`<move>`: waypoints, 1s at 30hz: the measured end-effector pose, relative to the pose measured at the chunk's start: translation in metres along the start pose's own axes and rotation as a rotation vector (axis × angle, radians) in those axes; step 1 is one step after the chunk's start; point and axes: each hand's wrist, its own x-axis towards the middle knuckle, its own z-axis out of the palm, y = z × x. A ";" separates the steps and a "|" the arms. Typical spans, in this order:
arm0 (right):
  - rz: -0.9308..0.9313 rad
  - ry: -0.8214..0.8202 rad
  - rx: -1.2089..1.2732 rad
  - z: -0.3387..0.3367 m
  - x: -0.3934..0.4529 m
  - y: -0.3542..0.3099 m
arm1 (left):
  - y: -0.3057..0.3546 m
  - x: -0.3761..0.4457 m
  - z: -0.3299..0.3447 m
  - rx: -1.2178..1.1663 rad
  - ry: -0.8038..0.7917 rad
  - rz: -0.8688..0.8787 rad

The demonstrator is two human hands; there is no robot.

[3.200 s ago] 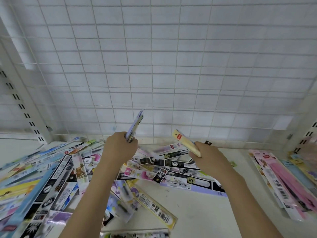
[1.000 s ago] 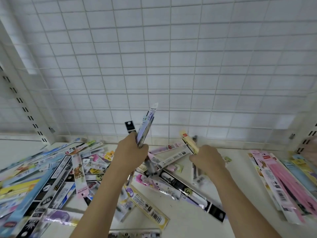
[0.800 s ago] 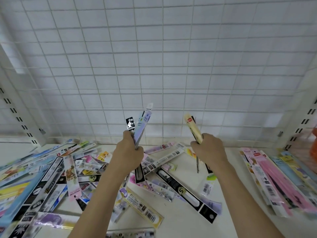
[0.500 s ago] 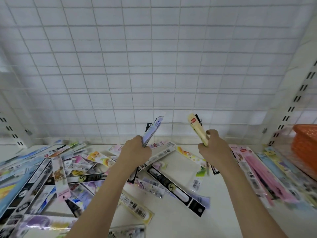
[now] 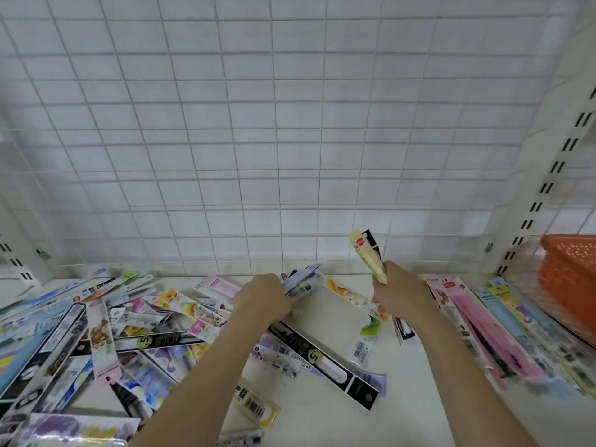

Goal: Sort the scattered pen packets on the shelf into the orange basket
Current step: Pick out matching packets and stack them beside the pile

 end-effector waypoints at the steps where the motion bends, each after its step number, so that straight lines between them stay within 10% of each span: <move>1: -0.014 -0.017 -0.025 0.002 0.002 -0.001 | 0.000 0.000 -0.002 -0.013 0.010 0.000; 16: -0.021 -0.059 -0.312 0.032 0.016 -0.027 | -0.033 -0.055 -0.047 -0.474 0.331 -0.024; 30: -0.001 0.132 0.086 0.009 -0.055 -0.043 | -0.051 -0.063 -0.035 -0.595 0.288 0.029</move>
